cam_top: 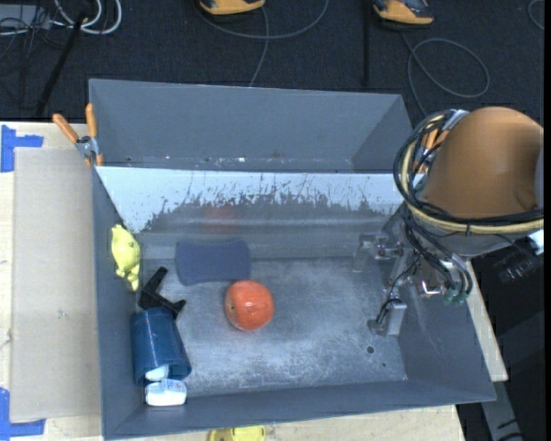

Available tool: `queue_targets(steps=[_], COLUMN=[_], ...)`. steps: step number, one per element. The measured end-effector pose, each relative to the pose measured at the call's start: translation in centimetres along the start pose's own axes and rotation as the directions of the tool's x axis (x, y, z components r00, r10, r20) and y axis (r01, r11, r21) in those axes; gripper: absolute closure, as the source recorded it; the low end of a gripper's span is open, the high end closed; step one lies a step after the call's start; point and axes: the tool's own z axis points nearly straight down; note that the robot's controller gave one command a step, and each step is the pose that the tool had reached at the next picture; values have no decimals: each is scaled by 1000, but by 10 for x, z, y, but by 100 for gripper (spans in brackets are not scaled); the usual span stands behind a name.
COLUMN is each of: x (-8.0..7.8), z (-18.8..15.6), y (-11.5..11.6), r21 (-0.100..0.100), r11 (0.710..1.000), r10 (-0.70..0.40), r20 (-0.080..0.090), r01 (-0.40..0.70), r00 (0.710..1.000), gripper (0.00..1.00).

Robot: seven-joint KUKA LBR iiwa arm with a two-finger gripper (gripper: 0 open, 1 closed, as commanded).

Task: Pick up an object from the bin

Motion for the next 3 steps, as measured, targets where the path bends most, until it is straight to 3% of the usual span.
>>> queue_targets(steps=[1,2,3], x=[-1,-31,-44], z=[-4,41,101], y=[0,36,65], r21=[0,2,0], r11=[1000,999,999], r10=[-1,-33,-52], r20=[9,18,11], r01=[1,33,52], r00=[1000,999,999], gripper=[0,0,0])
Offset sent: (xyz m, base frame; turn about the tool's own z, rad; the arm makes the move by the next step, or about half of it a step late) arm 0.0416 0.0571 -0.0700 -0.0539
